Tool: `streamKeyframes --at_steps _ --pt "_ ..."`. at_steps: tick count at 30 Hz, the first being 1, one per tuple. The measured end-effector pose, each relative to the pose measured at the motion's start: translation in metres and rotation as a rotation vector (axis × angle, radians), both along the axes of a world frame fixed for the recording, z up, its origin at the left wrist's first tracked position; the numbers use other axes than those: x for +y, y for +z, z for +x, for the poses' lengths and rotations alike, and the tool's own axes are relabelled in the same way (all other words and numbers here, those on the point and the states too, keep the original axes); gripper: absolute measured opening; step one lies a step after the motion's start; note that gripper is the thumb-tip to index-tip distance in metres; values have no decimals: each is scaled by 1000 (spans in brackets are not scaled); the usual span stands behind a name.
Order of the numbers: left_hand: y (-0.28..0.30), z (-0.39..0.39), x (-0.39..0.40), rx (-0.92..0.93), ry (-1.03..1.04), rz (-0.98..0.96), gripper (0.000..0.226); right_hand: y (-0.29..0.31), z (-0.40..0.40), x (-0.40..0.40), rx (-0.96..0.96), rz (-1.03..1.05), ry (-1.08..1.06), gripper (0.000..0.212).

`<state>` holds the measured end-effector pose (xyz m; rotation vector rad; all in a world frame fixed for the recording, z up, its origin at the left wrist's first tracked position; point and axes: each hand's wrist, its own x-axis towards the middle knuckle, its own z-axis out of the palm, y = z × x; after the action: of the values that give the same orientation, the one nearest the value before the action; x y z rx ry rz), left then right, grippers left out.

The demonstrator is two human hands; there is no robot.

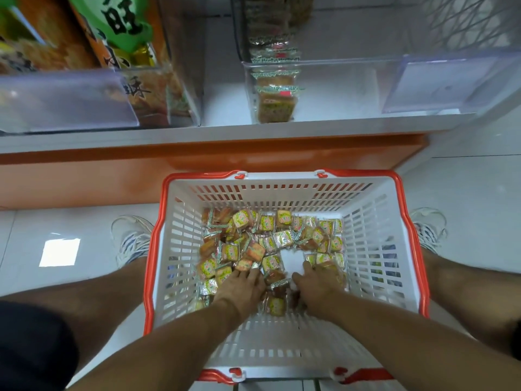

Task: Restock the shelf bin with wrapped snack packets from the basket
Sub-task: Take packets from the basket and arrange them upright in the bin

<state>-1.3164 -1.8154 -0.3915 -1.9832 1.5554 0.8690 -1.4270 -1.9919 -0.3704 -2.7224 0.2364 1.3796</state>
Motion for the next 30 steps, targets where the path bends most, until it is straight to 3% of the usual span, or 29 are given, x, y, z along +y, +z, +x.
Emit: streamKeyframes --at_steps 6,12,14,18,21,27,30 --pt "10 1 0 50 -96 57 55 4 -2 -3 34 45 143 69" --pt "23 -3 -5 83 -47 123 38 15 -1 -7 49 84 51 36" --pt "32 3 -8 155 108 87 35 24 2 -14 59 127 -52 32" --pt "56 23 -21 389 719 -31 30 56 23 -33 1 278 -330 28" --pt "86 49 -39 554 1017 -100 33 99 51 -49 -98 348 -369 21" --pt "190 86 -68 878 1253 -249 14 247 95 -69 -367 499 -381 26" --pt "261 90 -79 1101 1231 -364 20 334 97 -75 -540 784 -557 25"
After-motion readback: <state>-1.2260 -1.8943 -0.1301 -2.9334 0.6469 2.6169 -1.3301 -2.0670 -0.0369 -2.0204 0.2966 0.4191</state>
